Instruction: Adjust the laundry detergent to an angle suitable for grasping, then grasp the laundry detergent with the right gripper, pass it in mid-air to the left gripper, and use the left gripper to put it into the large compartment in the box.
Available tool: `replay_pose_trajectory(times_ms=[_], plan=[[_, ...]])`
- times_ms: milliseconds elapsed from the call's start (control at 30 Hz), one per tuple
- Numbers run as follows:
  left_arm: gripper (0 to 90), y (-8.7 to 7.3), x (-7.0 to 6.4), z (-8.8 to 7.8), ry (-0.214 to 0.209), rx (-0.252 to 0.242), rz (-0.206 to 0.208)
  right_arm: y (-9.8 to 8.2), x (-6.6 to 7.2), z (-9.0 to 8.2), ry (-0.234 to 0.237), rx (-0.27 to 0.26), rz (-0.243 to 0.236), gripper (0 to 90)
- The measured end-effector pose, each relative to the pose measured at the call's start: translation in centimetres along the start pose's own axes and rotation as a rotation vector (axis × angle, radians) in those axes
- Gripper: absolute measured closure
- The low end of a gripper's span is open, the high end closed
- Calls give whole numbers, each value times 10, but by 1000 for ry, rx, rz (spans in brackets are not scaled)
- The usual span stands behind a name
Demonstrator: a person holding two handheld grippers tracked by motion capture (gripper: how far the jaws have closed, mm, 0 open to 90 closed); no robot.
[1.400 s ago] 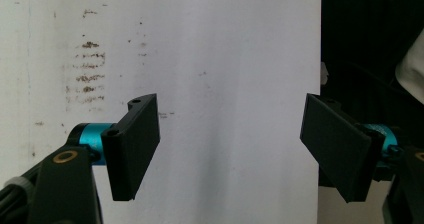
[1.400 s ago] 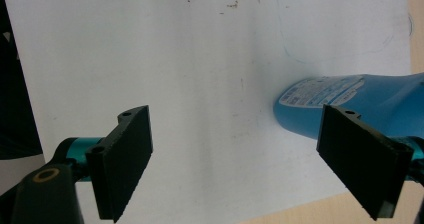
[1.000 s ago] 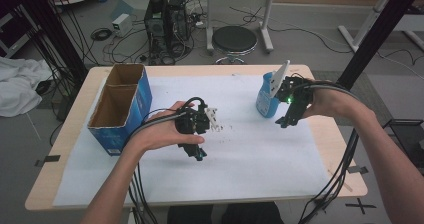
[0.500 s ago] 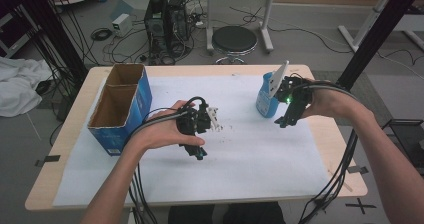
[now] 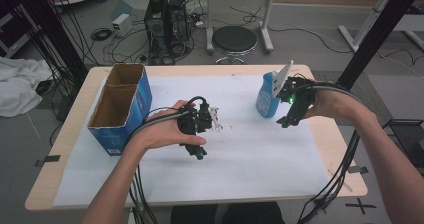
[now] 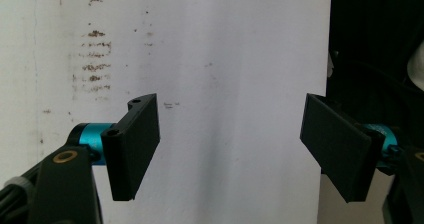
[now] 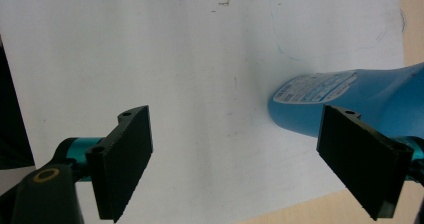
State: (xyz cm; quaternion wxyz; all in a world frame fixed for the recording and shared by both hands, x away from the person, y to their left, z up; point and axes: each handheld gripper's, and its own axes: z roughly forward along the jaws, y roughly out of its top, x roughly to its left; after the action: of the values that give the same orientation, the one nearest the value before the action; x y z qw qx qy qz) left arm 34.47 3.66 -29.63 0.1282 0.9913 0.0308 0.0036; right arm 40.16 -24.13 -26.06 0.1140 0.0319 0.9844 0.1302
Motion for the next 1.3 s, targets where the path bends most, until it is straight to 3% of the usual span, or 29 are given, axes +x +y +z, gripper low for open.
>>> replay_pose_trajectory(times_ms=[267, 433, 467, 500, 567, 700, 767, 800, 1033, 1100, 1133, 1300], plan=[[240, -5, -3, 2, -5, 9, -6, 4, 2, 4, -1, 12, -1, 139], [240, -6, -5, -1, 10, 10, -12, 3, 0, 4, -7, 20, 23, 139], [240, -5, -5, -1, 14, 10, -11, 3, 0, 3, -8, 24, 37, 139], [240, -5, -5, -1, 15, 8, -14, 4, 7, -1, -11, 85, 153, 139], [240, -4, -5, -1, 13, 5, -13, 4, 10, -2, -10, 122, 231, 139], [240, -4, -5, 1, 7, 3, -10, 4, 8, 0, -1, 128, 269, 139], [240, -3, -6, 2, 11, -1, -18, 2, 0, 4, -8, 88, 206, 139], [240, -3, -6, 2, 12, 7, -10, 1, -2, 6, -8, 75, 197, 139], [239, -4, -6, 3, 14, -11, -17, -3, -9, 5, -31, 57, 326, 139], [240, -4, -6, 2, 11, 0, -7, -4, -10, 5, -35, 54, 340, 139], [240, -5, -7, 3, 17, -8, -12, -5, -12, 6, -52, 57, 377, 139], [240, -7, -8, 2, 13, -6, -10, -9, -14, 7, -72, 67, 471, 139]])
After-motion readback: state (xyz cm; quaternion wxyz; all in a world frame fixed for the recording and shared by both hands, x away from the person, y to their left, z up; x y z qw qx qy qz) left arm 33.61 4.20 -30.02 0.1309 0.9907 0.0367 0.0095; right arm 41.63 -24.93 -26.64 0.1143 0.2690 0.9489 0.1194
